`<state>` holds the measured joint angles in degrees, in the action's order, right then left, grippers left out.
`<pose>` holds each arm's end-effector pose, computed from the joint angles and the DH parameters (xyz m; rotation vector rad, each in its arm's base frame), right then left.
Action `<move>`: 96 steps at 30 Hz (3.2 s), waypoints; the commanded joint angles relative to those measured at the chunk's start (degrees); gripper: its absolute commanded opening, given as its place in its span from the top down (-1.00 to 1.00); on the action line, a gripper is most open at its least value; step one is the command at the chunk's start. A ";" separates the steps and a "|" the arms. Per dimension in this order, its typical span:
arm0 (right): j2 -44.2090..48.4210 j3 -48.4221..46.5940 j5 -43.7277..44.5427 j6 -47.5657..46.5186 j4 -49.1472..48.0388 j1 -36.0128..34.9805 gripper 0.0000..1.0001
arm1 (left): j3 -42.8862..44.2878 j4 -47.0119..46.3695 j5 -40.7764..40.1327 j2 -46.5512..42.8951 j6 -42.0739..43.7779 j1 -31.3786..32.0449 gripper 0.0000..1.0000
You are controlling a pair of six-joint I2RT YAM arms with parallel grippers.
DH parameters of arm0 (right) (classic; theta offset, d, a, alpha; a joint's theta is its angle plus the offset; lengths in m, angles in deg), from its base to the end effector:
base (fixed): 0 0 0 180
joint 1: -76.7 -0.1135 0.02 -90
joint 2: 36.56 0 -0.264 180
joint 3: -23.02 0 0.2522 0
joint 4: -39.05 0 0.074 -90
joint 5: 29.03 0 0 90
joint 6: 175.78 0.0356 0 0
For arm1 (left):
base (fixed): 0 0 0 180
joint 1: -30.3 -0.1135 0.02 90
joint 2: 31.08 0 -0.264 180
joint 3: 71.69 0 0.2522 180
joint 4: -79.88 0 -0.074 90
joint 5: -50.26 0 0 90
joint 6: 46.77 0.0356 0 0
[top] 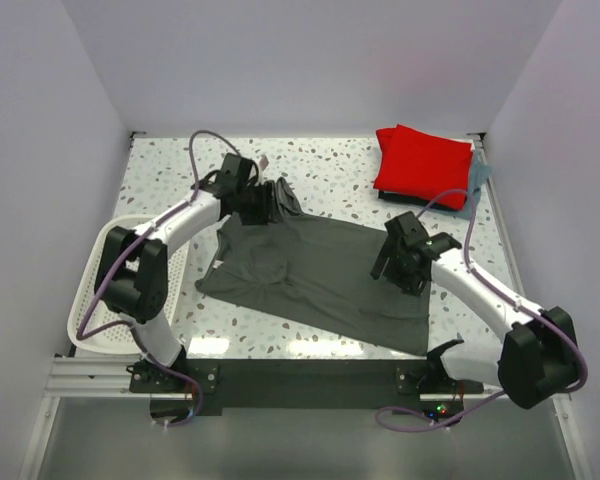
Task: Fold and stack the t-shirts
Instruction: Fold the tshirt
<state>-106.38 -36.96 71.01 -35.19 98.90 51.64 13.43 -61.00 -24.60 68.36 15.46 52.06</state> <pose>0.1976 0.0856 0.2159 0.6506 2.6759 0.1114 0.3422 -0.1466 0.2245 -0.0222 2.5921 -0.6709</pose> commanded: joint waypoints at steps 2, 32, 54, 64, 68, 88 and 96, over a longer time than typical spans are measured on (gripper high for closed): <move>-4.35 -6.59 4.37 -7.06 -2.14 5.01 -0.52 | 10.46 1.61 -0.46 4.96 1.49 -0.40 -0.09; -25.80 -14.34 6.22 -23.25 -26.21 26.99 0.05 | 27.70 4.69 -1.25 16.40 0.26 -3.65 -0.06; -27.39 -10.21 7.27 -22.73 -28.24 27.52 0.19 | 30.78 6.01 -2.13 20.27 1.40 -4.36 -0.06; -28.09 -9.59 7.18 -23.51 -29.03 27.52 0.38 | 34.03 4.87 -5.36 24.13 0.08 -3.66 -0.02; -28.35 -10.21 7.18 -24.57 -28.25 27.52 0.50 | 37.97 4.69 -8.19 27.64 -1.67 -3.04 0.01; -28.26 -8.98 6.83 -25.36 -27.19 27.52 0.82 | 48.00 0.39 -13.47 38.54 -8.70 -2.95 0.04; -28.00 -9.86 5.95 -25.01 -26.84 27.52 0.83 | 49.49 -0.93 -13.55 41.18 -10.29 -2.86 0.05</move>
<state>-135.05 -46.84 76.50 -59.91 71.05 78.98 59.96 -59.40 -37.61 108.42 6.57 49.08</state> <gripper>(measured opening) 0.099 0.478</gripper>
